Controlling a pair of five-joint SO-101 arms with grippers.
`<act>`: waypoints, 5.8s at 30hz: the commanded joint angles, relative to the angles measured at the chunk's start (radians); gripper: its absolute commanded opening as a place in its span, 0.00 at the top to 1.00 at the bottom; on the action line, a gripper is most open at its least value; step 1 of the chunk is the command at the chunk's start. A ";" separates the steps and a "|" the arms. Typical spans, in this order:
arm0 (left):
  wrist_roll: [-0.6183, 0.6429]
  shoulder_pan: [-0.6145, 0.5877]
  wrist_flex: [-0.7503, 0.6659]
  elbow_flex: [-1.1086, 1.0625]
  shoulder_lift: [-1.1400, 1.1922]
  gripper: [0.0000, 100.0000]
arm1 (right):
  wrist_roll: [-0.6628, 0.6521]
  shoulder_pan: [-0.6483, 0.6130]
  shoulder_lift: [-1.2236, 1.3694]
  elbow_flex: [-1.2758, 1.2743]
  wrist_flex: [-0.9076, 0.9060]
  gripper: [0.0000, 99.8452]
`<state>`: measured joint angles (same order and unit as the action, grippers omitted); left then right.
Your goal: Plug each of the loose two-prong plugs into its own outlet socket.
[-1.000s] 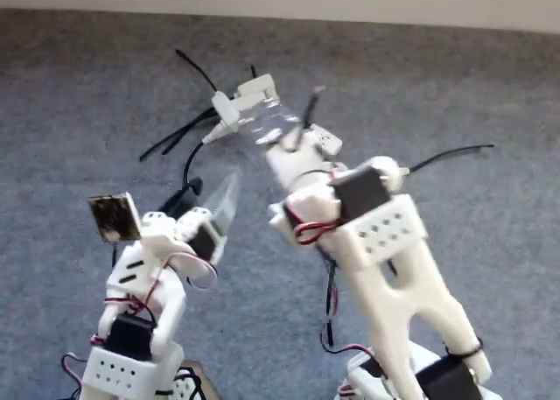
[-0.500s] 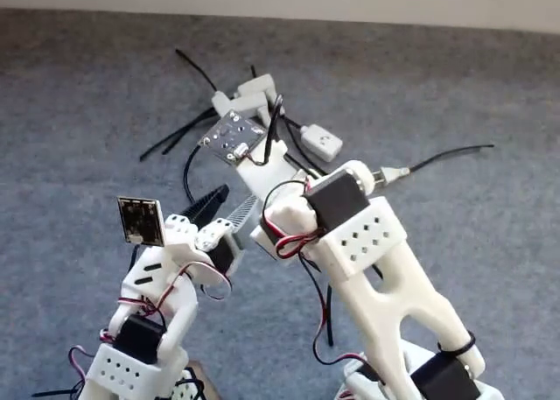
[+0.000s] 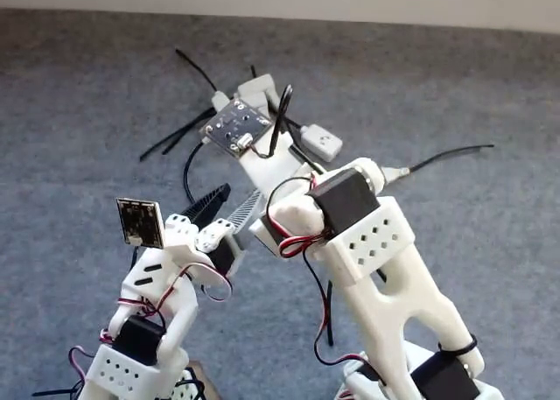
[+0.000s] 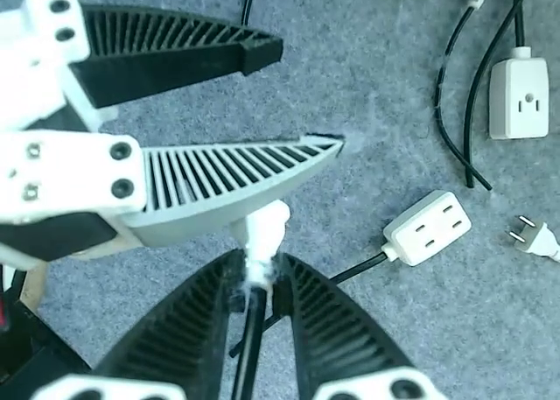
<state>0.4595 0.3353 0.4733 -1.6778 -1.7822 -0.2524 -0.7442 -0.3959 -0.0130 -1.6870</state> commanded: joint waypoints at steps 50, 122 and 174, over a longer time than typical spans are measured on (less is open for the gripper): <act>-0.196 -0.286 0.126 -0.018 0.007 0.77 | -0.215 0.573 0.644 0.337 -0.022 0.99; -0.198 -0.286 0.126 -0.018 0.007 0.77 | -0.451 0.634 0.891 0.619 -0.076 0.99; -0.198 -0.288 0.127 -0.018 0.007 0.77 | -0.275 0.499 0.874 0.266 0.133 0.77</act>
<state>0.2677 0.0575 0.5976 -1.6794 -1.7729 -0.5762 -0.2547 0.4987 0.2064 -1.5014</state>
